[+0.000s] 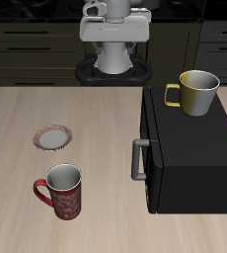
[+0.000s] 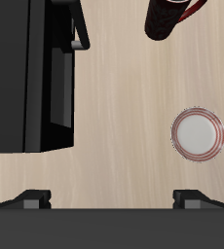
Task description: Place the red mug on the plate
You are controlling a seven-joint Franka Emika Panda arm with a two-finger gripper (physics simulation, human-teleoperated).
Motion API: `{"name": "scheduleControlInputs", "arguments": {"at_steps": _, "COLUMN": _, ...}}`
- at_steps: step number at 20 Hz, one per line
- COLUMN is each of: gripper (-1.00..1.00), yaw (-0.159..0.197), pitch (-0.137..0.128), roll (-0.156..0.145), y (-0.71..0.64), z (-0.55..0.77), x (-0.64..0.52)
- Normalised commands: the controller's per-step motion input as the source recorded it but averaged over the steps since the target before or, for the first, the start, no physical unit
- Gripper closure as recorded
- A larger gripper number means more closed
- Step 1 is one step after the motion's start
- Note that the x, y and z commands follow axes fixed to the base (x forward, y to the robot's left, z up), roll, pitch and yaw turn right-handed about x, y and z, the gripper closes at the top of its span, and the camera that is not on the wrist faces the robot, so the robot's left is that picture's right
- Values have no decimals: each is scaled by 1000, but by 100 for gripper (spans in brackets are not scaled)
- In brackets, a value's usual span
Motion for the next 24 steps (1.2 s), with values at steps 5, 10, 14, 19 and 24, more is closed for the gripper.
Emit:
{"name": "scheduleControlInputs", "arguments": {"at_steps": 5, "gripper": -100, "yaw": 21, "pitch": -20, "roll": 28, "y": -209, "z": 73, "x": 79}}
{"name": "scheduleControlInputs", "arguments": {"at_steps": 10, "gripper": -100, "yaw": -22, "pitch": -9, "roll": -13, "y": -281, "z": 104, "x": 211}}
{"name": "scheduleControlInputs", "arguments": {"at_steps": 14, "gripper": -100, "yaw": 9, "pitch": -16, "roll": 13, "y": -156, "z": 133, "x": 285}}
{"name": "scheduleControlInputs", "arguments": {"at_steps": 19, "gripper": -100, "yaw": -13, "pitch": 12, "roll": -12, "y": -167, "z": 77, "x": 276}}
{"name": "scheduleControlInputs", "arguments": {"at_steps": 24, "gripper": -100, "yaw": -17, "pitch": -13, "roll": -17, "y": -182, "z": 120, "x": 339}}
